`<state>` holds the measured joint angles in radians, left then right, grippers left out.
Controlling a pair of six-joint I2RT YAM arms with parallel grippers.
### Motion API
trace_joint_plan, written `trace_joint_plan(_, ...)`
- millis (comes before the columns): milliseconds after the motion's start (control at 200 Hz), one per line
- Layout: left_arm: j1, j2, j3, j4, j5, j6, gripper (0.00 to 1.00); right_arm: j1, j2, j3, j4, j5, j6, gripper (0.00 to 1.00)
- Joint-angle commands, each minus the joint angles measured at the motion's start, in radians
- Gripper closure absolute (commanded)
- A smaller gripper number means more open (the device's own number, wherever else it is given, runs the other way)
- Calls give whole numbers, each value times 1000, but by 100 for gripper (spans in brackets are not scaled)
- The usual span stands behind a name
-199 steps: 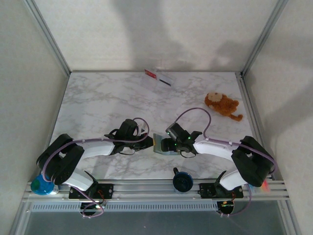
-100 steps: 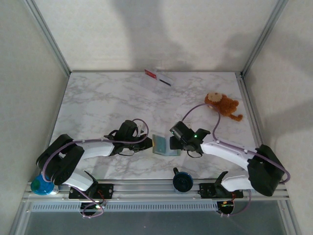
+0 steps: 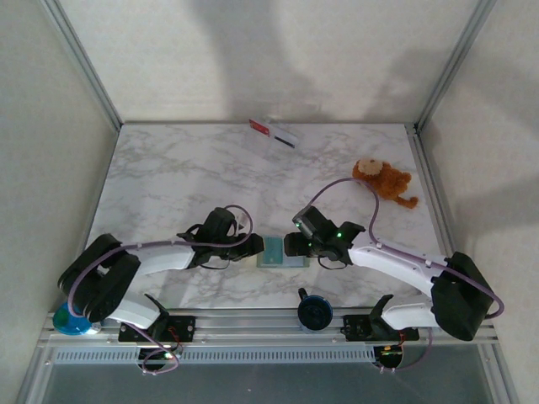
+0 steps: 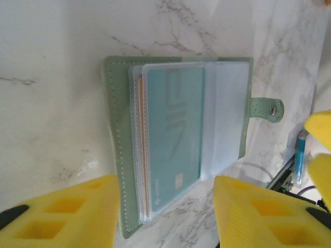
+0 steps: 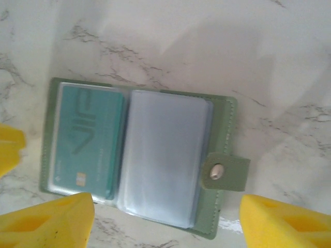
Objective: Put the credit cards into the card holder
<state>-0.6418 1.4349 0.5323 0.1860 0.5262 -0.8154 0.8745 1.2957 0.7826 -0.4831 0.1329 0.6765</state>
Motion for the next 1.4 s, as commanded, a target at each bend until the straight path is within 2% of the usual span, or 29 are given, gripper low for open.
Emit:
trace_joint_plan(0, -9, -102, 19, -113, -123, 1, 34, -22, 17, 59, -82, 47, -24, 26)
trace_joint_plan(120, -6, -144, 61, -261, -314, 40, 25, -89, 19, 108, -91, 42, -97, 26)
trace_joint_plan(255, -8, -127, 121, -414, -664, 47, 17, -207, 36, 149, 0, -81, -251, 15)
trace_joint_plan(340, -9, -120, 99, -374, -825, 78, 14, -256, 78, 204, 44, -131, -365, 12)
trace_joint_plan(466, -10, -116, 48, -232, -945, 159, 6, -344, 175, 347, 47, -163, -389, 10)
trace_joint_plan(481, -10, -117, 41, -214, -951, 164, 3, -356, 191, 368, 42, -171, -386, 10)
trace_joint_plan(516, -9, -122, 19, -166, -961, 178, 0, -386, 227, 402, 63, -198, -383, 1)
trace_joint_plan(586, 1, -126, -19, -78, -968, 184, 0, -431, 283, 440, 146, -259, -389, 1)
trace_joint_plan(741, 16, -104, -34, -14, -1018, 210, 0, -495, 429, 574, 241, -257, -370, 1)
trace_joint_plan(901, 43, -162, -108, 55, -1005, 197, 0, -547, 607, 733, 371, -352, -328, 1)
trace_joint_plan(1011, 84, -229, -182, 117, -948, 191, 0, -570, 745, 876, 421, -382, -299, 1)
trace_joint_plan(1096, 102, -260, -218, 149, -909, 197, 0, -582, 848, 995, 431, -394, -272, 4)
trace_joint_plan(1291, 109, -286, -236, 148, -915, 185, 0, -614, 1066, 1253, 427, -482, -213, 14)
trace_joint_plan(1397, 113, -279, -232, 147, -908, 189, 0, -615, 1159, 1392, 346, -457, -246, 15)
